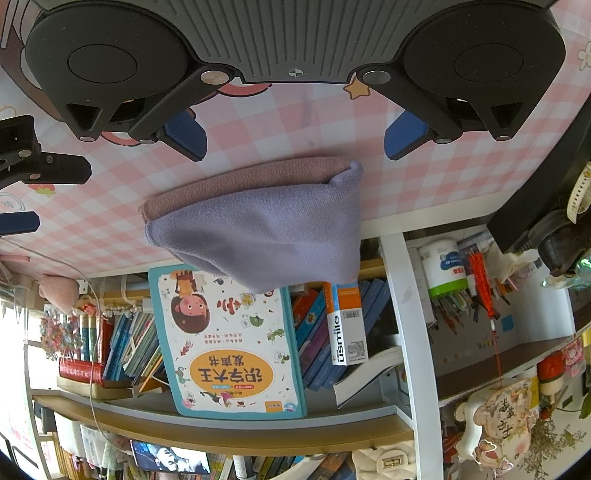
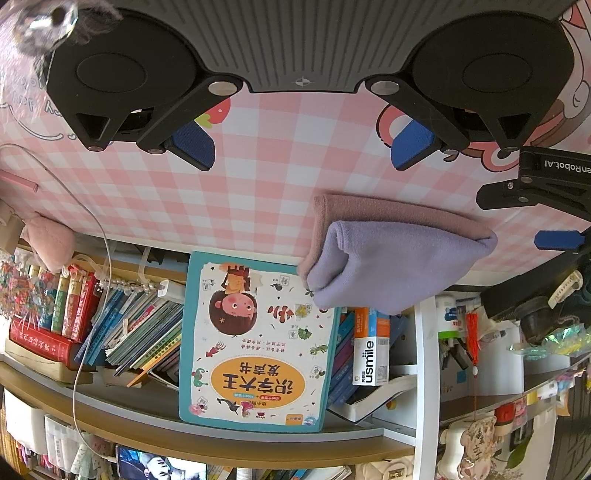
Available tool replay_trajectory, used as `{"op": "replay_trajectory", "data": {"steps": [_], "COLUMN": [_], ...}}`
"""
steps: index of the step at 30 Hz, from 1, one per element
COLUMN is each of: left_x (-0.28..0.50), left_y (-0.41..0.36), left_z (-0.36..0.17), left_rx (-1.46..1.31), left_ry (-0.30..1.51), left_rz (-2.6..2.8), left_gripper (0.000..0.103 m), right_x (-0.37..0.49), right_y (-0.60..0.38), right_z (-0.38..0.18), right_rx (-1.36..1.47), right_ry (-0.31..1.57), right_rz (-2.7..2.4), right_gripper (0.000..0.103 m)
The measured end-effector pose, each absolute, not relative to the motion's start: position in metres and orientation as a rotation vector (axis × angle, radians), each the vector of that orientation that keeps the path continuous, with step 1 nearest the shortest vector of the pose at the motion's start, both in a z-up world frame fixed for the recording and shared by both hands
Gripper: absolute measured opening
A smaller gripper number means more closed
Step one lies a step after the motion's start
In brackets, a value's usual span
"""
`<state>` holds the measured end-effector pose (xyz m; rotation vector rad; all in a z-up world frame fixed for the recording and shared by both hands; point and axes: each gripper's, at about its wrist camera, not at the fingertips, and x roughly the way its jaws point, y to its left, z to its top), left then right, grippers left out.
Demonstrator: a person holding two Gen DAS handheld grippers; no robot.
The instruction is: Fold clothes
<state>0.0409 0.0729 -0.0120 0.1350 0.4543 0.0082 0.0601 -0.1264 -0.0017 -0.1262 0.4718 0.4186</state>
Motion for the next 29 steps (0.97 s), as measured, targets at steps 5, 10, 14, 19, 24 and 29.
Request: {"op": "replay_trajectory", "data": {"steps": [5,10,14,19,24,29], "left_x": [0.0413,0.0426,0.0424,0.042,0.0413,0.0419], "left_y": [0.0731,0.0738,0.0748,0.0762,0.0747,0.0749], "left_z": [-0.0117,-0.0118,-0.0118,-0.0118,-0.0118,-0.0118], "left_rx": [0.134,0.131,0.123,0.114,0.12,0.122], "left_ry": [0.456,0.463,0.463,0.462,0.458,0.46], "left_rz": [0.011,0.015,0.013,0.014,0.015,0.019], "left_gripper": [0.103,0.103,0.103,0.103,0.103,0.103], "right_x": [0.0604,0.0614,0.0618,0.0622,0.0624,0.0622], "right_y": [-0.1266,-0.1257,-0.1251,-0.125,-0.1248,-0.1248], "right_z": [-0.0016,-0.0018,-0.0021,-0.0023,-0.0025,-0.0023], "right_rx": [-0.127,-0.128,-0.131,-0.13,-0.129,-0.129], "right_ry": [0.475,0.481,0.484,0.486,0.488,0.488], "right_rz": [0.42,0.421,0.423,0.423,0.422,0.421], "right_gripper": [0.102,0.102,0.102,0.102,0.102,0.102]}}
